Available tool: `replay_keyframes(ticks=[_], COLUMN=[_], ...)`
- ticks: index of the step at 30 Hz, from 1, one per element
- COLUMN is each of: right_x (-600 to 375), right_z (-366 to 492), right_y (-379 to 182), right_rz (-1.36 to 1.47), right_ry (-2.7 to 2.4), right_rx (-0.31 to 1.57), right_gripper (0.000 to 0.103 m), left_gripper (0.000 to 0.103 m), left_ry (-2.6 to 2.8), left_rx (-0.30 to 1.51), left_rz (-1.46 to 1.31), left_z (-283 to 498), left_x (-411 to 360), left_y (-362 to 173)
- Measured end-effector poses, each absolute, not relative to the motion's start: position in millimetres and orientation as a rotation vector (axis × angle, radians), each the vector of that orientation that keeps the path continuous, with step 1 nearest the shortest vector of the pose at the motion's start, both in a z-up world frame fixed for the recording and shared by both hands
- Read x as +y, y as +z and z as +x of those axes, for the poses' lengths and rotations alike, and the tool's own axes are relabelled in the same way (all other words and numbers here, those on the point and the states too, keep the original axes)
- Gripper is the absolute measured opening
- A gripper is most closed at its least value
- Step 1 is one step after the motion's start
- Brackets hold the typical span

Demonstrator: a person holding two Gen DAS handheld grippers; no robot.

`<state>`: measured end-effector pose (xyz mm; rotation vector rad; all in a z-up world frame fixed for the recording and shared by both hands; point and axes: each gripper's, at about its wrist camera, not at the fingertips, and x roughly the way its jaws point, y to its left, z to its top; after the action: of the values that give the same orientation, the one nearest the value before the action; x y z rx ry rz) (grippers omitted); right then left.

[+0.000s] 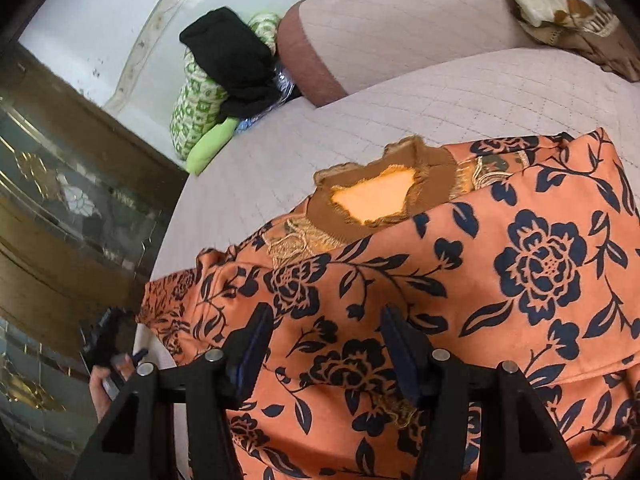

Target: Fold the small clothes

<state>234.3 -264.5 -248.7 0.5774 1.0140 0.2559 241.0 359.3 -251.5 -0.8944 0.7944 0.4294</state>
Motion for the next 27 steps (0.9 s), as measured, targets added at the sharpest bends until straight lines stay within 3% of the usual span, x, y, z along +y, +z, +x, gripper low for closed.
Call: replay_keyframes(ticks=[1, 3, 7, 9, 12, 15, 20, 27], right_x=[-263.3, -252.4, -248.8, -250.4, -254.5, -261.7, -282.2, -334.1], right_z=[234.7, 236.9, 238.3, 238.8, 239.5, 239.1, 232.4, 212.2], right_y=[-250.4, -247.0, -245.1, -243.8, -242.4, -239.8, -222.8, -192.8], right_rz=[0.577, 0.58, 0.576, 0.586, 0.601, 0.618, 0.653, 0.754], right_ry=[0.259, 0.266, 0.266, 0.265, 0.249, 0.233, 0.19, 0.085], right_rx=[1.021, 1.028, 1.022, 1.018, 1.005, 0.994, 0.925, 0.8], right_gripper=[0.059, 0.059, 0.059, 0.059, 0.059, 0.059, 0.059, 0.059], left_gripper=[0.098, 0.079, 0.055, 0.027, 0.007, 0.006, 0.005, 0.005], left_ry=[0.404, 0.385, 0.396, 0.376, 0.312, 0.309, 0.234, -0.071], left_rx=[0.774, 0.765, 0.741, 0.741, 0.746, 0.712, 0.608, 0.555], left_rz=[-0.911, -0.936, -0.945, -0.962, -1.006, -0.98, -0.824, -0.519], left_z=[244.1, 249.0, 258.8, 263.7, 269.2, 268.6, 265.9, 259.7], left_x=[364.8, 373.4, 387.8, 391.1, 388.9, 379.0, 333.8, 175.6], left_y=[-251.8, -256.0, -264.7, -269.6, -279.4, -266.9, -198.4, -97.5])
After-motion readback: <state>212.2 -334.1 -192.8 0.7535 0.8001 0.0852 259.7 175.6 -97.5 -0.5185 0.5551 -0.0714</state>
